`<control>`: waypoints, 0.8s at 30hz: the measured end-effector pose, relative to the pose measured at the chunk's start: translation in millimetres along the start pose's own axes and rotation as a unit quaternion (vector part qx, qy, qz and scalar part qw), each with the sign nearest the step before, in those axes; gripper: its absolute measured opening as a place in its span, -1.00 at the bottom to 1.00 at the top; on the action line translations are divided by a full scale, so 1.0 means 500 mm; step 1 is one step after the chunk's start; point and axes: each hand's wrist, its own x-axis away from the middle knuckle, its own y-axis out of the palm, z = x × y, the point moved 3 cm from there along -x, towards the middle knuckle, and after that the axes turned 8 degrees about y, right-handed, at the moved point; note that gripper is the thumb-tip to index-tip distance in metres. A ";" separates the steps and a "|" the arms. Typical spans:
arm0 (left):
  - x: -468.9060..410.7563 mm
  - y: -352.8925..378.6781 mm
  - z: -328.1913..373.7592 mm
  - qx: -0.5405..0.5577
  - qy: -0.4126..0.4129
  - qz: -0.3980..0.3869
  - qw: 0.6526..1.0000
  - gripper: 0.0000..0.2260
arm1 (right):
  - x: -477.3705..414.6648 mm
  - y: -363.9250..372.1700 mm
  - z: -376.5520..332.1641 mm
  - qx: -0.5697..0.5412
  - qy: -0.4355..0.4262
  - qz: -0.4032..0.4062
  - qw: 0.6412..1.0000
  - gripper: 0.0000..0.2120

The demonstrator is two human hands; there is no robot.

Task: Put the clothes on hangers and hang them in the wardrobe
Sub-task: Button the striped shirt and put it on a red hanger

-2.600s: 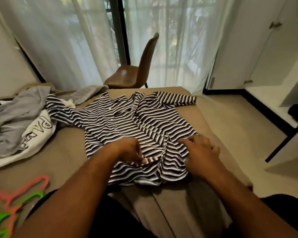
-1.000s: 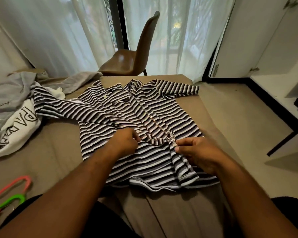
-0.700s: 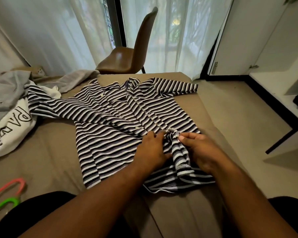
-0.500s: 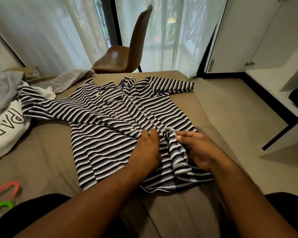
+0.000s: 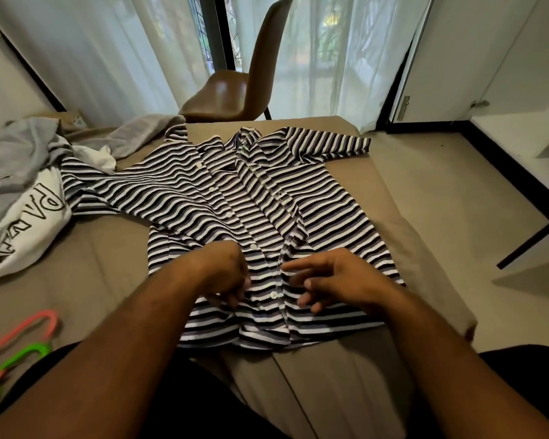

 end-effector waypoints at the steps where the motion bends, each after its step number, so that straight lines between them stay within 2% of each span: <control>1: -0.004 0.000 -0.001 0.001 0.001 0.023 1.000 -0.84 | -0.003 0.010 0.002 0.045 -0.013 0.019 0.999 -0.64; 3: -0.009 -0.001 -0.005 0.022 -0.010 0.064 0.998 -0.86 | -0.014 0.017 0.002 0.112 -0.039 0.125 0.985 -0.77; 5: -0.013 -0.005 -0.006 0.032 -0.021 0.101 0.994 -0.83 | -0.021 0.012 0.001 0.091 -0.052 0.226 0.969 -0.94; 6: -0.014 -0.007 -0.005 0.030 -0.021 0.120 0.992 -0.81 | -0.022 0.011 -0.001 0.076 -0.049 0.254 0.963 -0.98; 7: -0.016 -0.008 -0.002 0.033 -0.014 0.139 0.990 -0.81 | -0.023 0.010 -0.003 0.071 -0.043 0.271 0.959 -0.94; 9: -0.018 -0.005 0.007 0.048 0.001 0.158 0.986 -0.85 | -0.027 0.015 -0.007 0.089 -0.024 0.262 0.961 -0.83; 12: -0.019 0.010 0.021 0.053 0.006 0.136 0.989 -0.88 | -0.028 0.040 -0.006 0.131 0.017 0.208 0.969 -0.70; 16: -0.021 0.032 0.032 0.038 -0.007 0.107 0.993 -0.94 | -0.036 0.048 0.006 0.178 0.030 0.205 0.962 -0.91; 19: -0.028 0.047 0.033 0.003 -0.011 0.096 0.995 -0.83 | -0.041 0.036 0.013 0.122 0.040 0.196 0.972 -0.92; 21: -0.033 0.057 0.037 -0.028 -0.014 0.099 0.995 -0.72 | -0.047 0.032 0.017 0.117 0.032 0.219 0.968 -0.88; 23: -0.037 0.066 0.044 -0.068 -0.007 0.117 0.991 -0.64 | -0.054 0.034 0.014 0.179 0.008 0.279 0.943 -0.91; 24: -0.039 0.069 0.047 -0.081 -0.003 0.124 0.989 -0.62 | -0.059 0.039 0.013 0.216 0.000 0.309 0.926 -0.84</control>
